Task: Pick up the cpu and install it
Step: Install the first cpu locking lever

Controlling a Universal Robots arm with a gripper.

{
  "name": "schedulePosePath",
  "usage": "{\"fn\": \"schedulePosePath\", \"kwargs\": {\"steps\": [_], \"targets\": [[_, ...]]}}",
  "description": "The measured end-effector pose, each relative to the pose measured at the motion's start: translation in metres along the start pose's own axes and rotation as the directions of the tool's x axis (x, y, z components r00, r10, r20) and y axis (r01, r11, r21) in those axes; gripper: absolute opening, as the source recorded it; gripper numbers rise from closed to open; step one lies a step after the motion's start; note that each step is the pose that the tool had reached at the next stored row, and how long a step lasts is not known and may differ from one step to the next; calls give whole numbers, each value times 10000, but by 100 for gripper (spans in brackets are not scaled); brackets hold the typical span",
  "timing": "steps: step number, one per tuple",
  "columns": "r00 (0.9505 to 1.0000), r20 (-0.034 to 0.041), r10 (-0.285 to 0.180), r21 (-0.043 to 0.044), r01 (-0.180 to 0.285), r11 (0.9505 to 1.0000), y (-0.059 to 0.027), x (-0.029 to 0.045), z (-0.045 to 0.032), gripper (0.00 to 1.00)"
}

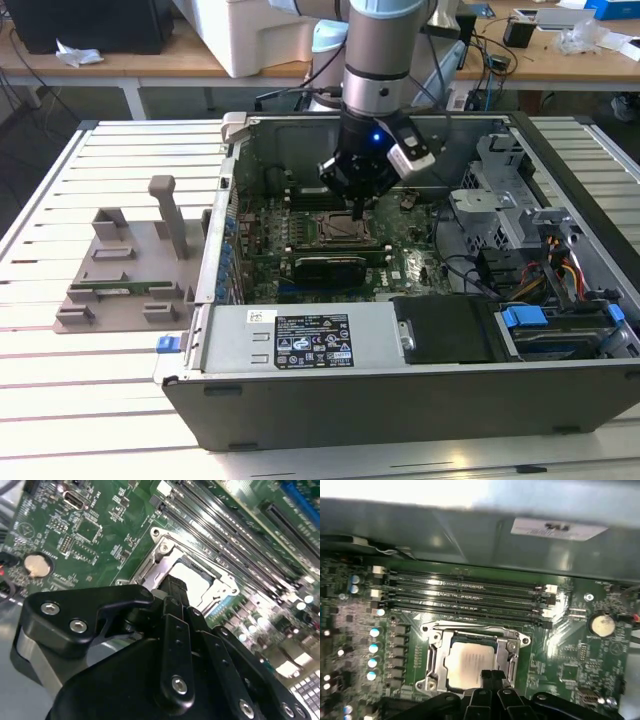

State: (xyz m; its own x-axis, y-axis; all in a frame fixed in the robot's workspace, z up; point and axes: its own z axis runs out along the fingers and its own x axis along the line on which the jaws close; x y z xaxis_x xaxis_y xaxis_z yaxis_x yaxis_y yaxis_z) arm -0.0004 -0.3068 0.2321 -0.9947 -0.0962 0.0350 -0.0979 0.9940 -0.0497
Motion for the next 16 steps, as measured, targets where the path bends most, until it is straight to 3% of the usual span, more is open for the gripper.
{"fn": "schedulePosePath", "kwargs": {"steps": [9, 13, 16], "targets": [[10000, 0, 0, 0, 0, 10000, -15, 10, -292, 11], [10000, 0, 0, -1, 0, 10000, -18, 12, -355, 11], [10000, 2, 0, -4, 0, 10000, -18, 12, -361, 11]]}}
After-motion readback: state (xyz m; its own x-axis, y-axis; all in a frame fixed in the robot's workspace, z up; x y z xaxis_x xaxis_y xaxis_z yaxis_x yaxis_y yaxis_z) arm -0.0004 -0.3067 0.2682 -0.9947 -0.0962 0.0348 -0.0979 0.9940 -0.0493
